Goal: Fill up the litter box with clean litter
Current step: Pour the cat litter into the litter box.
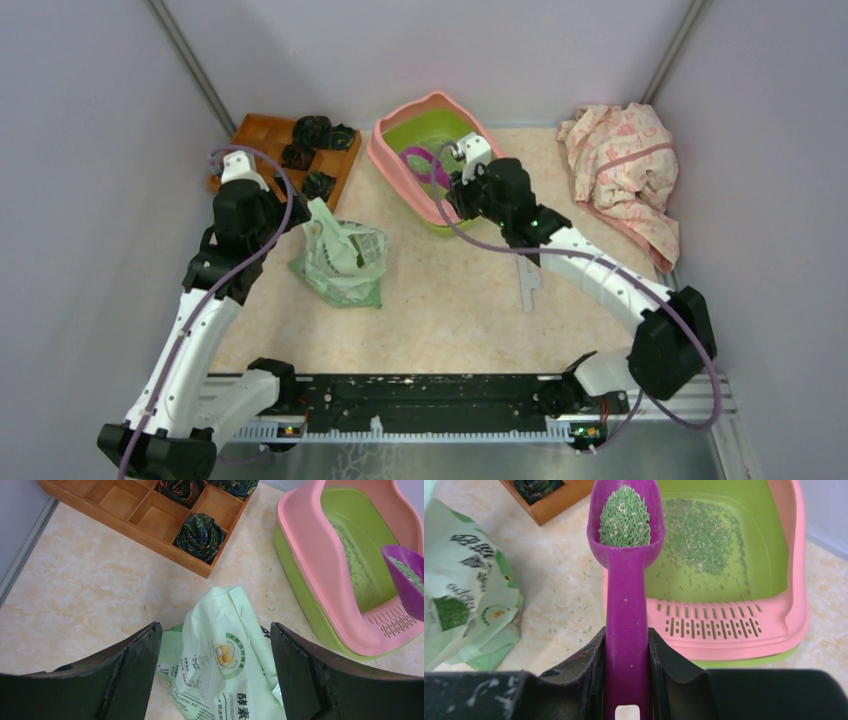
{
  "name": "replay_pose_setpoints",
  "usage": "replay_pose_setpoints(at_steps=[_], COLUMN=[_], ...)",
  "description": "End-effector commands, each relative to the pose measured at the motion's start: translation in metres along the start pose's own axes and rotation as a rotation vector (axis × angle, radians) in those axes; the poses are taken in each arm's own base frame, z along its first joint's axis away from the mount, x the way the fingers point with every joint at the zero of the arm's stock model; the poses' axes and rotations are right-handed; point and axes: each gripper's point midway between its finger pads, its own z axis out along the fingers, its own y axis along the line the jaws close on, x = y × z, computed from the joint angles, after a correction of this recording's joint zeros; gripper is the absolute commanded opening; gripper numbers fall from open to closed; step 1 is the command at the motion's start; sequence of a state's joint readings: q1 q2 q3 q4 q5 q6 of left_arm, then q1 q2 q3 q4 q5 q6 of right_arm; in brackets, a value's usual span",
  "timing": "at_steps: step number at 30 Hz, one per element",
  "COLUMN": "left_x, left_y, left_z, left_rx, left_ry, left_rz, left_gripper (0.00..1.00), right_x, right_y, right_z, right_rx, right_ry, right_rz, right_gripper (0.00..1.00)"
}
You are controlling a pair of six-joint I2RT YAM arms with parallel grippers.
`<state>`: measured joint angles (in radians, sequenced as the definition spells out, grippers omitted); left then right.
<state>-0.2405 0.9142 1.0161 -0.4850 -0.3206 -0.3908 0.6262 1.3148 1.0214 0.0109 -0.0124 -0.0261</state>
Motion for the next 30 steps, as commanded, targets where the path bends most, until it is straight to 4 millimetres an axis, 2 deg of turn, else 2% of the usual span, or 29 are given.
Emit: replay_pose_setpoints(at_steps=[1, 2, 3, 10, 12, 16, 20, 22, 30], left_x=[-0.004, -0.003, -0.003, -0.007, -0.008, -0.008, -0.008, -0.008, -0.012], left_y=[-0.007, -0.008, -0.009, -0.013, -0.014, -0.013, -0.014, -0.015, -0.017], left_z=[-0.002, -0.002, -0.002, -0.010, -0.012, -0.014, -0.014, -0.014, -0.014], left_rx=[0.039, 0.044, 0.051, 0.081, 0.086, 0.089, 0.093, 0.095, 0.099], left_ry=[-0.023, -0.021, -0.018, -0.019, -0.022, -0.023, -0.020, -0.017, -0.021], left_rz=[-0.010, -0.011, -0.013, -0.011, -0.009, -0.009, -0.006, -0.004, -0.006], left_gripper=[0.85, 0.85, 0.85, 0.85, 0.85, 0.85, 0.85, 0.85, 0.85], right_x=[0.007, 0.011, 0.001, -0.009, -0.003, 0.013, 0.021, 0.018, -0.027], right_y=[-0.015, -0.020, -0.027, -0.068, -0.081, -0.088, -0.087, -0.086, -0.089], right_z=[0.013, 0.017, 0.024, 0.055, 0.058, 0.064, 0.062, 0.061, 0.054], right_rx=[-0.008, 0.005, 0.030, 0.210, 0.265, 0.276, 0.273, 0.269, 0.301], right_ry=[0.207, 0.262, 0.290, 0.514, 0.611, 0.741, 0.747, 0.732, 0.550], right_rz=[-0.003, -0.005, -0.011, -0.074, -0.118, -0.165, -0.156, -0.153, -0.142], right_gripper=[0.00, 0.00, 0.00, 0.00, 0.00, 0.00, 0.00, 0.00, 0.00])
